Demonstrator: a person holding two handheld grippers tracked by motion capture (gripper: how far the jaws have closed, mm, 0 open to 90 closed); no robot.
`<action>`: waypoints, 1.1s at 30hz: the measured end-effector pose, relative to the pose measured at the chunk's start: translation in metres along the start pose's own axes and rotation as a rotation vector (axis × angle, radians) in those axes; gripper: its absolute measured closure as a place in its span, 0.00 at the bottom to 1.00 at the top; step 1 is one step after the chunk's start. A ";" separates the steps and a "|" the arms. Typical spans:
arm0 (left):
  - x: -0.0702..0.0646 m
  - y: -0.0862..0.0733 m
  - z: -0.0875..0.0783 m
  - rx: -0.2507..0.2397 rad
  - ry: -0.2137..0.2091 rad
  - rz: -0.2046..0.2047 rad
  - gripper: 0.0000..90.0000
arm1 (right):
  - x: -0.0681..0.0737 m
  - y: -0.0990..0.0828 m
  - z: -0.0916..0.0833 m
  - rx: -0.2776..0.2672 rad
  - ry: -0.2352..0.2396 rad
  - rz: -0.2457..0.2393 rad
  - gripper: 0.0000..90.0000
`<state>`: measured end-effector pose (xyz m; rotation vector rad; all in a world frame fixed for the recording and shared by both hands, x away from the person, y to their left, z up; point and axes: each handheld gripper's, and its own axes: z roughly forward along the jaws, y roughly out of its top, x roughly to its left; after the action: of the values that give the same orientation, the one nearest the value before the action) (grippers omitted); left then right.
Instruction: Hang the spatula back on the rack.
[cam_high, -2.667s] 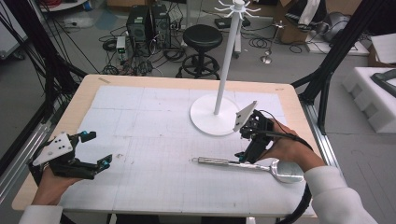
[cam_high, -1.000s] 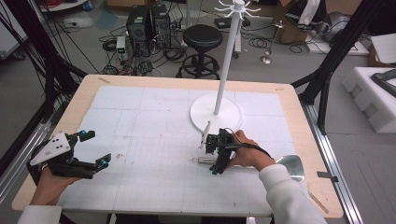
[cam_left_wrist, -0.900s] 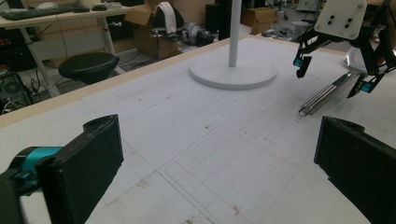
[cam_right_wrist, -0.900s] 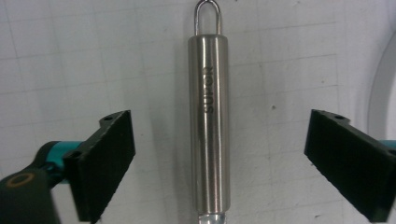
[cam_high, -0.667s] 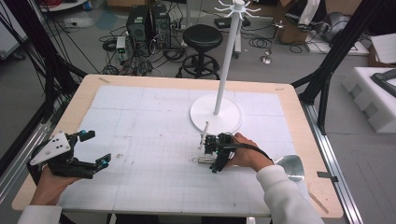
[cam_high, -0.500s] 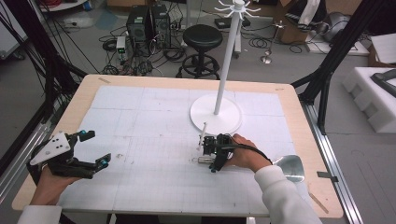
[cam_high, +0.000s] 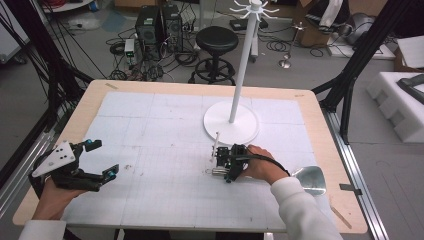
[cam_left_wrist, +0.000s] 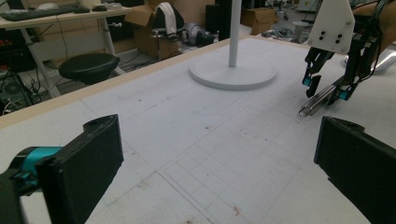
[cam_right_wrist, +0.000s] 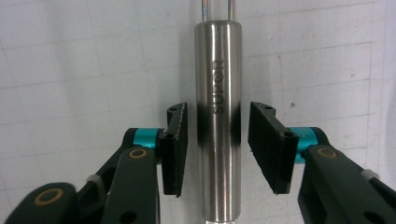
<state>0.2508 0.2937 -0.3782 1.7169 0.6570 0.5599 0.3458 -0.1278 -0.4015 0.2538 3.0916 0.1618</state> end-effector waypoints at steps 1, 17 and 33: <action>0.000 0.000 0.000 0.001 -0.001 0.001 0.02 | 0.000 0.000 0.001 -0.001 0.003 -0.002 0.67; 0.001 0.000 -0.001 -0.003 0.001 0.001 0.02 | 0.001 0.003 0.004 0.031 -0.017 -0.034 0.76; 0.000 0.000 -0.001 0.000 0.007 0.000 0.02 | -0.006 -0.018 -0.032 -0.128 -0.032 0.011 0.76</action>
<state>0.2501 0.2941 -0.3778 1.7156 0.6619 0.5662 0.3470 -0.1492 -0.3711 0.2660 3.0327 0.3505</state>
